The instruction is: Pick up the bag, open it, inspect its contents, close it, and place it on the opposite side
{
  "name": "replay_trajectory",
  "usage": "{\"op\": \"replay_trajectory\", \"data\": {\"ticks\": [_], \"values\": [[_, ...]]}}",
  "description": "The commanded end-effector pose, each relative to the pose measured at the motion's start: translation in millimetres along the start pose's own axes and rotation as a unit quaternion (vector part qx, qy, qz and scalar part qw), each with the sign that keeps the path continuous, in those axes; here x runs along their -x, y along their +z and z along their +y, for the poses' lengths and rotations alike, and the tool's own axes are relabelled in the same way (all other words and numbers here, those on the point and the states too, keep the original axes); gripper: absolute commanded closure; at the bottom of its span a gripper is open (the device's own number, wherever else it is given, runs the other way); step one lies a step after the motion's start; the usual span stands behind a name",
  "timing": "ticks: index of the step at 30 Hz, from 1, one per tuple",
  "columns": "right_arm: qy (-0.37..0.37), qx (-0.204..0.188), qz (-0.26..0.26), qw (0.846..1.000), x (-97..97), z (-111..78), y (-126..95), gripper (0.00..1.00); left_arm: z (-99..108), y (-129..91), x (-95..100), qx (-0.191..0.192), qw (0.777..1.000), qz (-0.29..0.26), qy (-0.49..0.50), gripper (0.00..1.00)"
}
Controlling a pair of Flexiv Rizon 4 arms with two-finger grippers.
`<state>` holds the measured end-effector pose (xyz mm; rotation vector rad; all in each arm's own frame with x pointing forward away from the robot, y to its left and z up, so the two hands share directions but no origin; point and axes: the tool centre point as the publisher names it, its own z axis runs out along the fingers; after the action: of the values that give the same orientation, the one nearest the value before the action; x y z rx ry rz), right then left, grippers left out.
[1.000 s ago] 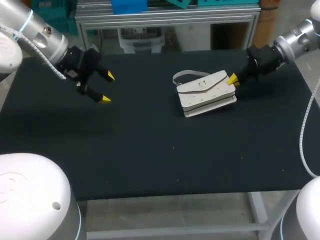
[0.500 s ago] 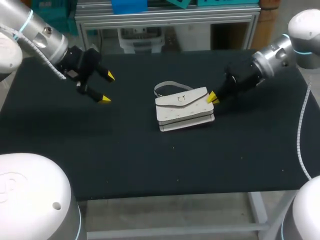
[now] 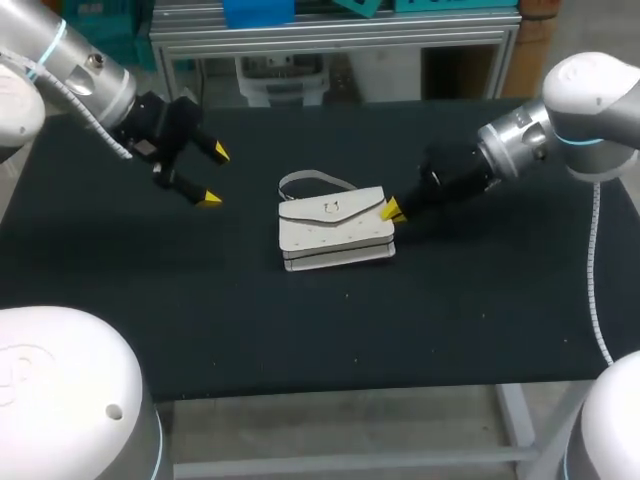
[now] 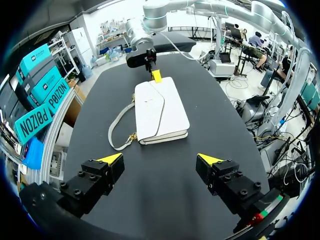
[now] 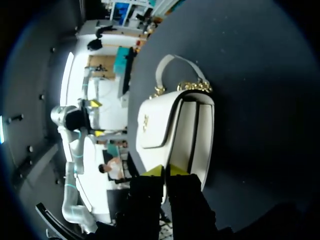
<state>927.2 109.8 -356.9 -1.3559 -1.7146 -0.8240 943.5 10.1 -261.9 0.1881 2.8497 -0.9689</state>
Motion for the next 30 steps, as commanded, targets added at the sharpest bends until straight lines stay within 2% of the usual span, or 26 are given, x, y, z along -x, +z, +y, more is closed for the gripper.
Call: {"op": "replay_trajectory", "data": {"ticks": [1,17,18,19,20,21,30], "values": [[-0.002,0.010,0.001,1.000,-0.3,-2.2,6,1.00,0,1,-0.6,-0.001,1.000,-0.002,0.001,0.00],[-0.014,-0.044,0.023,0.999,9.3,14.7,15,1.00,0,1,-0.6,-0.001,1.000,-0.002,0.001,0.00],[-0.013,-0.044,0.023,0.999,9.8,15.8,14,0.96,0,1,-0.6,-0.001,1.000,-0.002,0.001,0.00],[-0.012,-0.045,0.023,0.999,9.6,16.4,13,0.76,0,1,-0.6,-0.001,1.000,-0.002,0.001,0.00],[-0.012,-0.045,0.023,0.999,8.6,16.3,12,0.20,0,1,-0.6,-0.001,1.000,-0.002,0.001,0.00],[-0.011,-0.045,0.022,0.999,7.5,15.5,10,0.00,0,1,-0.6,-0.001,1.000,-0.002,0.001,0.00],[-0.020,-0.004,-0.033,0.999,-10.4,-10.6,-31,0.00,0,1,-0.6,-0.001,1.000,-0.002,0.001,0.00]]}}
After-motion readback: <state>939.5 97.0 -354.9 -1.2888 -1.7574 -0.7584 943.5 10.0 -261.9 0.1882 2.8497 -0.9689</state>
